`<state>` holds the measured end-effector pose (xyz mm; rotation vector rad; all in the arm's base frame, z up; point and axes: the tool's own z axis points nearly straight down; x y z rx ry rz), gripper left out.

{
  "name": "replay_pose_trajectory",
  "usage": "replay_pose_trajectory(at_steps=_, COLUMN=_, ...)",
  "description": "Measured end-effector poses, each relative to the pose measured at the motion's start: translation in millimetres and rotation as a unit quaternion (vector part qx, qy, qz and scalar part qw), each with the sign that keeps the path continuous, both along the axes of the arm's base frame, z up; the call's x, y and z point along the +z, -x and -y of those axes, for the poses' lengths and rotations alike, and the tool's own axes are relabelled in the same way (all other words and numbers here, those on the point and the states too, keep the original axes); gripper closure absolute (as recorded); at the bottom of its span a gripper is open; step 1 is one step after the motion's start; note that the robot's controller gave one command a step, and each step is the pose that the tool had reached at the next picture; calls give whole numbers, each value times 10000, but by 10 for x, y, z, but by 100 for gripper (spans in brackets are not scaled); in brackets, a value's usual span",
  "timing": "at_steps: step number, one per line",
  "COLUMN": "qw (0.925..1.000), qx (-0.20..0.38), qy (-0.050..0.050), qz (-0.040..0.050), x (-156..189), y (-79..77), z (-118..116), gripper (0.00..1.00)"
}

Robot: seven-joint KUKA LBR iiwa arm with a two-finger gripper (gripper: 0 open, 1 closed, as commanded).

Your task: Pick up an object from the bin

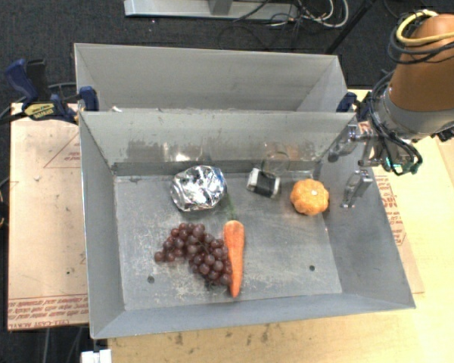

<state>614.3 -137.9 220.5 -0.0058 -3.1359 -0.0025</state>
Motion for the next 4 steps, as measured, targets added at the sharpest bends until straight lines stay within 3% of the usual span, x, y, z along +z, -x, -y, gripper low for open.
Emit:
replay_pose_trajectory(at_steps=1, qw=10000, qx=16, qy=7, qz=38, x=51, y=-15, z=-7, gripper=0)
replay_pose_trajectory(at_steps=2, qw=9988, qx=-477, qy=8, qz=59, x=-503, y=-84, z=3, gripper=0)
replay_pose_trajectory(at_steps=3, qw=9986, qx=-521, qy=3, qz=18, x=-774, y=-150, z=-7, gripper=0)
replay_pose_trajectory(at_steps=4, qw=9930, qx=-1178, qy=7, qz=41, x=-835, y=-174, z=-3, gripper=0)
